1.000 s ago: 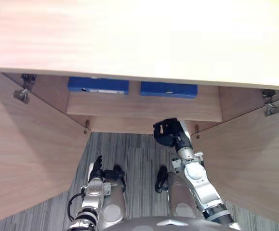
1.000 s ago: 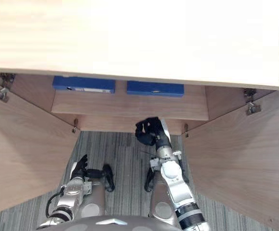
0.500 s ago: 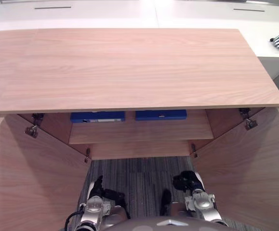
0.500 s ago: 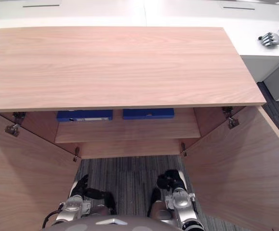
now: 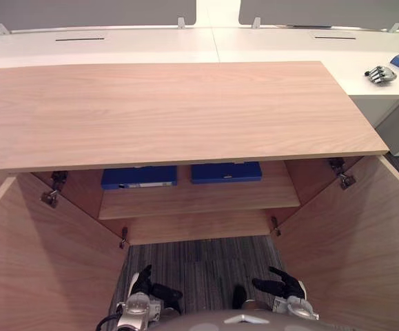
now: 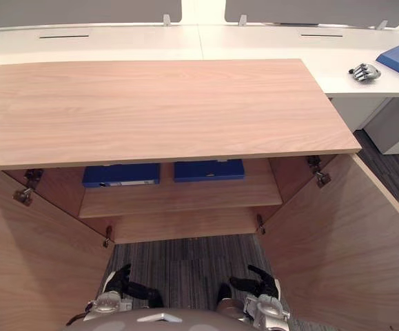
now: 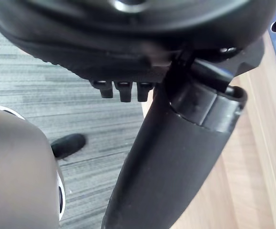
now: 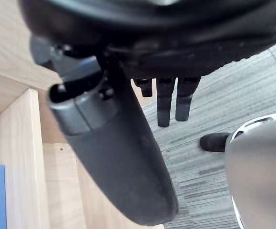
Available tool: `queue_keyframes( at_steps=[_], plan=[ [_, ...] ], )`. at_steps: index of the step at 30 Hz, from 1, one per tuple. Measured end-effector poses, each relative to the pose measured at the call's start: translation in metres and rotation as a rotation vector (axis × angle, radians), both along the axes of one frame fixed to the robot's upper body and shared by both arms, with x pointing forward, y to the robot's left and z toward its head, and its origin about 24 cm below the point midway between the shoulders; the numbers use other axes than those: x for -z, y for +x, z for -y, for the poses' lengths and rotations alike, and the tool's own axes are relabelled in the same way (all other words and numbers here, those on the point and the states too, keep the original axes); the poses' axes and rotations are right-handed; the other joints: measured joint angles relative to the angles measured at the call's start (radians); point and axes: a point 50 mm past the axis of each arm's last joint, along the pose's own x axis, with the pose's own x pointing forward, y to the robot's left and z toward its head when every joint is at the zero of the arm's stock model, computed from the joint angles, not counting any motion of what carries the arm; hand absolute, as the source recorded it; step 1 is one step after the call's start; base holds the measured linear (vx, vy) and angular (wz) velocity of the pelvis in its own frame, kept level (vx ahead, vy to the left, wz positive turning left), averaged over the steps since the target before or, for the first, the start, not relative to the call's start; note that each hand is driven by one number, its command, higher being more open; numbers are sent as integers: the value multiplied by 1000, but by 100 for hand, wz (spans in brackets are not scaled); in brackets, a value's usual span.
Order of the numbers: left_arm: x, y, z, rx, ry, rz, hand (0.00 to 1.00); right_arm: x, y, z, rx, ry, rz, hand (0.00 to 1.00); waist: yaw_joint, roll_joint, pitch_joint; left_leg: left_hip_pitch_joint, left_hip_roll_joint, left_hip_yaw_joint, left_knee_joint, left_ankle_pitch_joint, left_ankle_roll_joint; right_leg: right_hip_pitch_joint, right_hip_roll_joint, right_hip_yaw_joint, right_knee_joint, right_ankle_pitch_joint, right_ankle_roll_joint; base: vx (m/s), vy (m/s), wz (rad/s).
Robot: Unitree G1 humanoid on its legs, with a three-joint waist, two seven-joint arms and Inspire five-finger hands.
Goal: Walk over to the cabinet, pick up the folder, carry it to the office cabinet, place the folder inside the office cabinet, then close the office cabinet door
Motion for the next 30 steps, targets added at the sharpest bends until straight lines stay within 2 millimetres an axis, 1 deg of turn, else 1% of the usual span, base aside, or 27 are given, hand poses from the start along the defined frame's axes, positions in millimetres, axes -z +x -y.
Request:
queue_keyframes(
  at_steps=[5, 7, 9, 13, 14, 16, 19, 21, 22, 23, 24, 25, 26, 28, 29, 30],
  plan=[
    [1, -2, 0, 0, -2, -11, 100, 2, -2, 2, 18, 1, -17, 100, -2, 3, -7, 27, -1, 7, -1, -7, -3, 24, 2, 9, -10, 3, 0, -14, -10, -8],
    [1, -3, 1, 0, -4, -12, 100, 2, -3, 3, 34, 3, -26, 100, -1, 6, -10, 36, -1, 25, -1, -12, -2, 24, 4, 29, -11, 6, 0, -23, -3, -23],
    [2, -4, 1, 1, -5, -19, 100, 3, -5, 3, 35, 3, -30, 100, -2, 8, -12, 44, -1, 39, -1, -20, -8, 24, 5, 46, -14, 9, 0, -16, 1, -26],
    [2, -5, 2, 11, -1, -24, 100, 3, -7, 4, 38, 2, -34, 100, -3, 7, -13, 64, -1, 74, 0, -26, -5, 25, 10, 82, -20, 17, 0, -9, -1, -28],
    [2, -5, 1, 22, 5, -26, 100, 3, -8, 5, 43, 1, -35, 100, -6, 6, -14, 71, -1, 86, 0, -34, -11, 25, 12, 95, -21, 19, -1, -4, 4, -31],
    [3, -6, 1, 35, 10, -33, 100, 4, -11, 6, 53, 2, -43, 100, -16, 4, -17, 81, -1, 104, 0, -39, -13, 24, 15, 114, -21, 20, -1, 1, 4, -34],
    [3, -6, 1, 37, 12, -35, 100, 4, -17, 11, 120, 9, -43, 100, -20, 4, -17, 104, -1, 154, 0, -57, -20, 19, 22, 163, -22, 24, 1, 7, 15, -50],
    [3, -6, 1, 35, 13, -36, 100, 4, -25, 15, 192, 15, -37, 100, -25, 4, -19, 120, 0, 203, 0, -72, -25, 5, 31, 212, -20, 28, 2, 15, 10, -61],
    [3, -6, 1, 33, 13, -37, 100, 3, -27, 16, 209, 13, -32, 100, -26, 4, -19, 124, 0, 217, 0, -75, -27, 2, 34, 226, -20, 29, 2, 17, 1, -70],
    [3, -7, 0, 24, 13, -42, 100, 1, -31, 19, 229, 2, -18, 100, -31, 4, -19, 138, 1, 249, 0, -85, -32, -3, 42, 256, -18, 30, 2, 31, 0, -84],
    [4, -9, 0, 6, 15, -50, 100, -3, -33, 23, 268, -8, 12, 100, -35, 5, -20, 150, 3, 291, 2, -92, -32, -15, 51, 292, -11, 30, 2, 35, -1, -89],
    [4, -10, 0, 3, 17, -54, 100, -5, -33, 25, 297, -11, 34, 100, -39, 4, -20, 155, 4, 308, 7, -96, -30, -19, 56, 310, -8, 30, 2, 39, -4, -94],
    [5, -14, -1, 6, 25, -65, 100, -11, -35, 28, 325, -34, 65, 100, -50, 2, -21, 164, 9, 345, 19, -111, -34, -28, 64, 341, -1, 30, 2, 40, -12, -87],
    [6, -16, 2, -6, 18, -70, 100, -19, -36, 33, 377, -57, 127, 100, -71, -1, -22, 176, 20, 393, 49, -137, -37, -31, 77, 383, 1, 30, 2, 40, -15, -81],
    [6, -16, 5, -6, 16, -74, 100, -27, -36, 37, 395, -81, 164, 100, -86, -4, -27, 181, 28, 430, 70, -155, -44, -39, 88, 416, 6, 30, 2, 36, -6, -69],
    [6, -15, 7, 3, 17, -77, 100, -31, -35, 39, 404, -94, 187, 100, -86, -2, -32, 181, 33, 451, 78, -163, -48, -50, 94, 434, 12, 30, 2, 43, -4, -86]
  ],
)
